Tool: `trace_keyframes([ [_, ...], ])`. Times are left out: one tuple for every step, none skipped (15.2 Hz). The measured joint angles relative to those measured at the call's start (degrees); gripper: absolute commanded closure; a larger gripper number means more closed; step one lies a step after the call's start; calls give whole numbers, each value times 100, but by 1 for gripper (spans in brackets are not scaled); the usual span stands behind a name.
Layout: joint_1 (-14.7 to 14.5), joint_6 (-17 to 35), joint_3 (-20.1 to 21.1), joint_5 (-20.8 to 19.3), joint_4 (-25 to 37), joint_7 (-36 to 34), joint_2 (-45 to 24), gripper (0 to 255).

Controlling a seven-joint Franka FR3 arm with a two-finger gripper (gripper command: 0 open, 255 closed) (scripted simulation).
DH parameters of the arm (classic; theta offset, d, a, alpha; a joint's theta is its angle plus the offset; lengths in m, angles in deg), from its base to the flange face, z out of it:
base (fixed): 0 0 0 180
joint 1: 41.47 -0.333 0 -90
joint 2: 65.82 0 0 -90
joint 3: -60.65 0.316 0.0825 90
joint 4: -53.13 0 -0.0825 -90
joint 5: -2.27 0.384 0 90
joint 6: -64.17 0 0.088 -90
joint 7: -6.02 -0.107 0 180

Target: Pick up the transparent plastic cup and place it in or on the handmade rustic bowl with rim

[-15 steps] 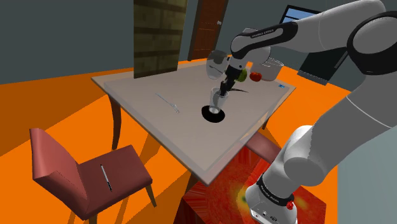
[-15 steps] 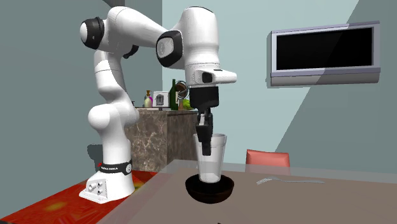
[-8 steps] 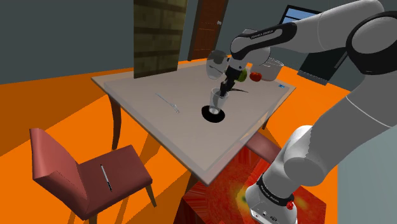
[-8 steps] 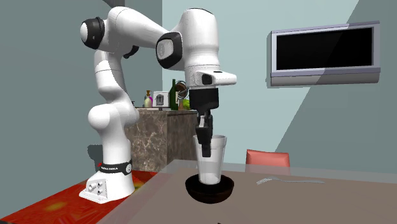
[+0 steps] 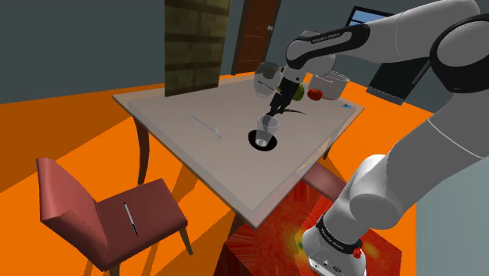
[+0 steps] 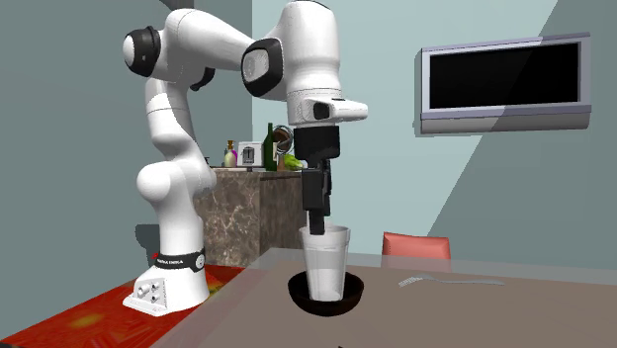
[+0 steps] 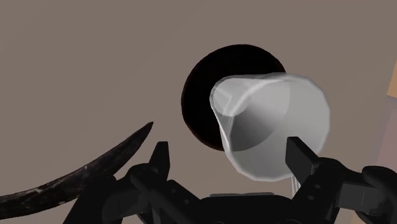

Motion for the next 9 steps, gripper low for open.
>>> trace_keyframes([
  [5,-170,16,-30,122,-36,58,0],
  [11,-310,22,-51,227,-53,98,0],
  [20,-395,21,-68,285,-57,126,0],
  [26,-443,25,-83,308,-66,152,0],
  [27,-471,27,-88,326,-71,161,0],
  [28,-483,26,-90,335,-70,164,0],
  [29,-490,26,-91,341,-70,164,0],
  [29,-494,26,-91,344,-70,164,0],
  [29,-496,26,-91,346,-70,164,0],
])
